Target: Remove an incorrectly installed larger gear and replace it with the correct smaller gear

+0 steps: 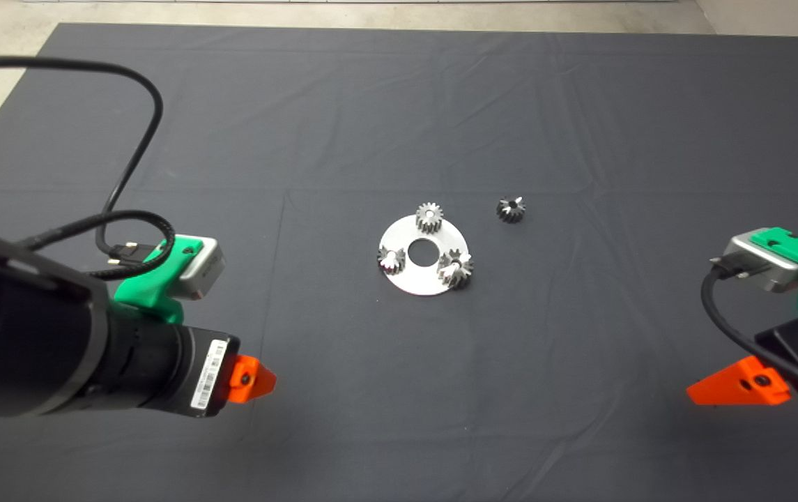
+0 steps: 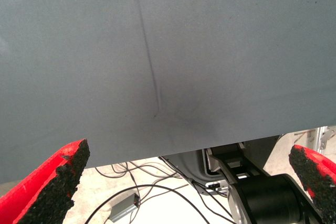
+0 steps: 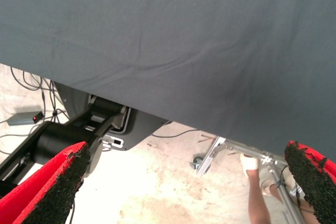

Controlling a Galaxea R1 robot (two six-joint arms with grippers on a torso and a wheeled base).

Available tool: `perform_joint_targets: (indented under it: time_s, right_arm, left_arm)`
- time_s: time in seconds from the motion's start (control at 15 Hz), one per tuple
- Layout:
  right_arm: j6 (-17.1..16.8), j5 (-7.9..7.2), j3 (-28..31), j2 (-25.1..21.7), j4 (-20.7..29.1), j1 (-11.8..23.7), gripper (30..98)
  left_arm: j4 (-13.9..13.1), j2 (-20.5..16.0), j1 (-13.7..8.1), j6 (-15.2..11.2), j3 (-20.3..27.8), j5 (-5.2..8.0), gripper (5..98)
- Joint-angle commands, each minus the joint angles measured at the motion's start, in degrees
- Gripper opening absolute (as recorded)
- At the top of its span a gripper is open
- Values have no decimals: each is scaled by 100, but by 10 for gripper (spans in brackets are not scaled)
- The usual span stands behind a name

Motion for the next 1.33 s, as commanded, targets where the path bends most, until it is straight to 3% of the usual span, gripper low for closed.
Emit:
perform_joint_targets:
  time_s: [0.0, 0.07, 0.27, 0.47, 0.6, 0.87, 1.27]
  right_arm:
    - [-661, 8, -437, 138, -451, -207, 977]
    - [-982, 8, -832, 383, -711, -435, 977]
    - [-1392, -1, -1869, 1449, -1302, -1055, 977]
    - [-2248, 13, -2379, 1978, -2100, -1451, 977]
    - [-2729, 8, -2729, 2400, -2215, -1578, 977]
    - [-3182, 17, -2978, 2785, -2854, -1751, 977]
    - [-3752, 61, -3532, 3169, -3208, -2018, 977]
  left_arm:
    - [-83, 2, -91, -3, 70, 45, 977]
    - [-83, 2, -91, 19, 92, 45, 977]
    - [-91, -7, -91, 19, 109, 19, 977]
    - [-88, -6, -91, 19, 136, 10, 977]
    - [-92, -6, -91, 19, 144, -7, 977]
    - [-136, 2, -91, 19, 171, -101, 977]
    - [-162, -6, -91, 10, 180, -104, 977]
